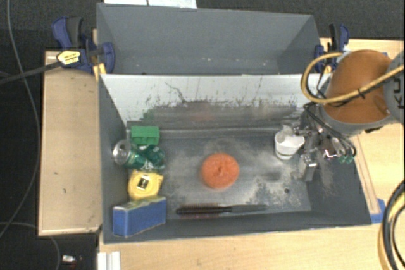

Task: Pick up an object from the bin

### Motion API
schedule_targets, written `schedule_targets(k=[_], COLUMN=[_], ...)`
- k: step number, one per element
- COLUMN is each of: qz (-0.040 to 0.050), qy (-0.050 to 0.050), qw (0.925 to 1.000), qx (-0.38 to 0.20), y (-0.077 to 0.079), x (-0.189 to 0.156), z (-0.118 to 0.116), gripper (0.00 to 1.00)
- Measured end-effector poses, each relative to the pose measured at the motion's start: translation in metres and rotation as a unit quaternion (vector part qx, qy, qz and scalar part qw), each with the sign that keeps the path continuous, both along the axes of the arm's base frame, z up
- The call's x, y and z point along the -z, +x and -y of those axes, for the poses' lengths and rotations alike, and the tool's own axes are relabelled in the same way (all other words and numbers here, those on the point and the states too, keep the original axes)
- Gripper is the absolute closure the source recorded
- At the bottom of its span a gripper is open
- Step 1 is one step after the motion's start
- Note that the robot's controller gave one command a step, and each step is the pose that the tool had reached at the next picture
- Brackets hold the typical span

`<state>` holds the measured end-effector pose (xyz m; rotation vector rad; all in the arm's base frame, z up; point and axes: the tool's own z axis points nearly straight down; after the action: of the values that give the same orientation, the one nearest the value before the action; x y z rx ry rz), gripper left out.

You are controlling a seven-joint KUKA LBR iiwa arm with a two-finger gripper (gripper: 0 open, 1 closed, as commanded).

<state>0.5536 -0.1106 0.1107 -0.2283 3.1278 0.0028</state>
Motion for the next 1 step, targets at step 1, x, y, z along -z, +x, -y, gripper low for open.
schedule_targets(k=[1], qz=[0.0145], qy=[-0.003], qw=[0.9994], qx=[-0.031], y=[0.0304], x=[0.0395], z=[-0.0032], gripper=[0.0])
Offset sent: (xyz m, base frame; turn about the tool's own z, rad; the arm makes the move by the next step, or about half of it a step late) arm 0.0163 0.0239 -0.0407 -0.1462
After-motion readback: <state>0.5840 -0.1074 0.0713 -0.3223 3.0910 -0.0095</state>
